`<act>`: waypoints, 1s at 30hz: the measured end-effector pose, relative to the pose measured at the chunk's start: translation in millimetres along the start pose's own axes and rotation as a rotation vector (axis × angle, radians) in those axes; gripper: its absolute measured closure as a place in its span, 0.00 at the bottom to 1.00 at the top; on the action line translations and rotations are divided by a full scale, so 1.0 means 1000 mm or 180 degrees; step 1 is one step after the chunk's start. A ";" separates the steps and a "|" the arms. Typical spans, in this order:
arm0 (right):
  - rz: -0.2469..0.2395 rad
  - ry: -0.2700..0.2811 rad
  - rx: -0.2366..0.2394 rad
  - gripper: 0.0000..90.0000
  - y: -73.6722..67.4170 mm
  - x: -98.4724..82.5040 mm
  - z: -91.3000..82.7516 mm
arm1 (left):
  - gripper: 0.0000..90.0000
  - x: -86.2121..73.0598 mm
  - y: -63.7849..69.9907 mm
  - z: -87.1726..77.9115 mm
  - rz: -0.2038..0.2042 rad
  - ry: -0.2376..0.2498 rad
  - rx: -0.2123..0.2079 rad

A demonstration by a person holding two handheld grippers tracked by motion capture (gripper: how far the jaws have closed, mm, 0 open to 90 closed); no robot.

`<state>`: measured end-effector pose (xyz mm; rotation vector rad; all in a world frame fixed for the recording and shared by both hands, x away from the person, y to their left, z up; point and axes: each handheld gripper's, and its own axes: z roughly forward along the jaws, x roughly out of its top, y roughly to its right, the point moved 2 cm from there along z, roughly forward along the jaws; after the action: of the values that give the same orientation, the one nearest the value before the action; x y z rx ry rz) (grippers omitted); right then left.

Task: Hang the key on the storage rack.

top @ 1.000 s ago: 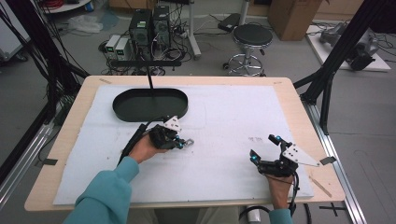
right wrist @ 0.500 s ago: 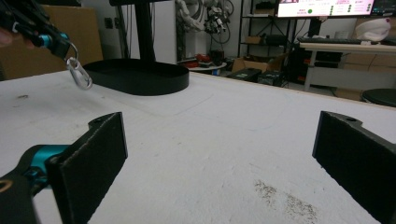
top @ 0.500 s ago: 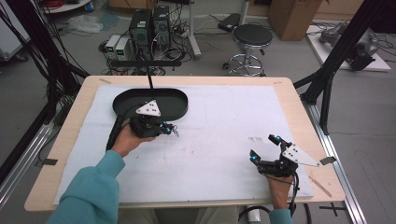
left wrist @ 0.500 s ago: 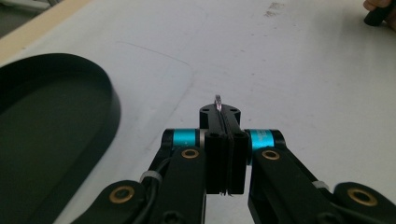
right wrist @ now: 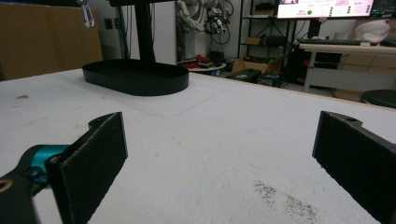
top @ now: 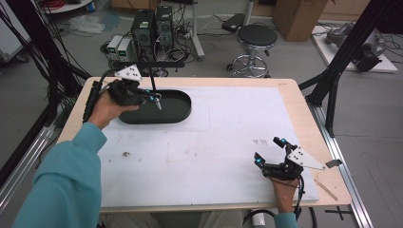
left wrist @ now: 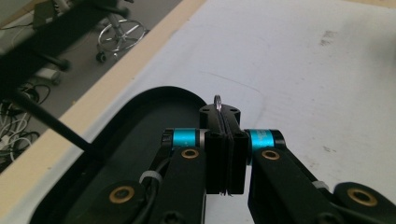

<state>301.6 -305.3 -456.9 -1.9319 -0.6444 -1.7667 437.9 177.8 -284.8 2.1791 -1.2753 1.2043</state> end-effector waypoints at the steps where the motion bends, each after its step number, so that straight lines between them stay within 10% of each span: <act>1: 0.0007 -0.0005 0.0002 0.03 0.000 0.000 0.000 | 0.99 0.002 -0.005 -0.002 -0.0019 0.0009 0.0008; 14: -0.0013 -0.0001 -0.0014 0.03 0.000 0.000 0.000 | 0.99 0.032 -0.051 0.006 -0.0054 -0.0148 0.0110; 30: 0.0008 -0.0006 -0.0006 0.03 0.000 0.000 0.000 | 0.98 0.036 -0.071 0.028 -0.0120 -0.0316 0.0158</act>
<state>301.8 -304.8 -456.9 -1.9351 -0.6409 -1.7645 520.0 178.7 -263.7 2.3143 -1.2495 1.1376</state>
